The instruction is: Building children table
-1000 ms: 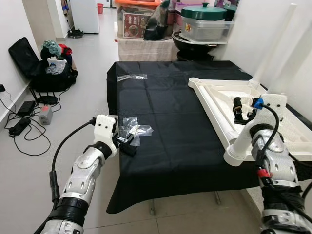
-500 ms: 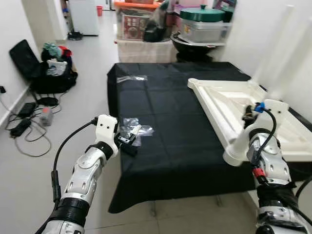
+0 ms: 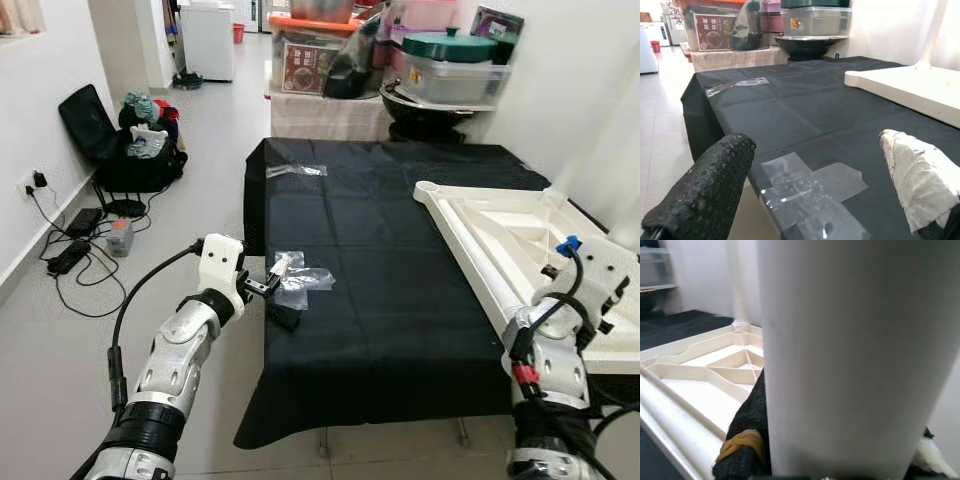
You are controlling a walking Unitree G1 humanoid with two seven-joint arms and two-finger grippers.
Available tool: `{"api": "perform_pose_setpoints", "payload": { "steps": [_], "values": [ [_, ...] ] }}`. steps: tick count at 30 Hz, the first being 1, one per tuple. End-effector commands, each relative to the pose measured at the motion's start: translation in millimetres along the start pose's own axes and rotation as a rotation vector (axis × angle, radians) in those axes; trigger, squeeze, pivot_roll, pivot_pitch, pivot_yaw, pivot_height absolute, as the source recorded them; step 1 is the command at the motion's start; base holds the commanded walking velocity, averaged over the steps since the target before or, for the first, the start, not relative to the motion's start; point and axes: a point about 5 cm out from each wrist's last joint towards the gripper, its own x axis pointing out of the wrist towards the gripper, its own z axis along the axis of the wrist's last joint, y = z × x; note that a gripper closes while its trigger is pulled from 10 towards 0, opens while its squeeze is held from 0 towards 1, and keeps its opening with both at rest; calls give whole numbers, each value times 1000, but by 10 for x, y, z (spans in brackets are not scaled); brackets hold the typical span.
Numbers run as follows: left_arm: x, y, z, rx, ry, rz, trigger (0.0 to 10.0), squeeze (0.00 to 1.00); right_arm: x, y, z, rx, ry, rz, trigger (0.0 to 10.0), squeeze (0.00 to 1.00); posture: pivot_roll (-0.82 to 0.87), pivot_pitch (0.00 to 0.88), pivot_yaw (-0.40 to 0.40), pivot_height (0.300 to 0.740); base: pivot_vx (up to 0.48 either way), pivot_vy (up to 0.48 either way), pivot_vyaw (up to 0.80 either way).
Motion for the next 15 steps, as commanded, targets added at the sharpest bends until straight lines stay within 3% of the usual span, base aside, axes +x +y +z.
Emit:
{"api": "perform_pose_setpoints", "payload": {
  "steps": [1,5,6,10,11,12,13,15],
  "values": [
    [17,-5,-18,-1,9,-4,10000,0,-94,85,-492,-122,203,125,10000,0,14,0,-59,740,0,0,0],
    [24,-38,-25,-6,7,-7,10000,0,-22,63,-376,-109,133,125,10000,0,20,0,-61,740,0,0,0],
    [27,-53,-15,-6,4,-13,10000,0,11,33,-299,-88,97,118,10000,1000,26,0,-61,740,0,0,0],
    [16,-39,-4,-4,1,-14,10000,0,96,-10,-173,-68,62,138,10000,1000,27,0,-60,740,0,0,0],
    [10,-17,-8,-2,3,-9,10000,0,139,-14,-83,-46,39,178,10000,0,23,0,-60,740,0,0,0],
    [10,-17,-8,-2,3,-9,10000,0,139,-14,-83,-46,39,178,10000,0,23,0,-60,740,0,0,0],
    [9,1,-2,-1,2,-6,10000,0,165,28,31,7,14,281,10000,0,14,0,-60,740,0,0,0],
    [24,11,-4,2,3,-7,10000,0,40,253,223,135,-1,682,10000,0,4,0,-55,740,0,0,0]
  ]
}}
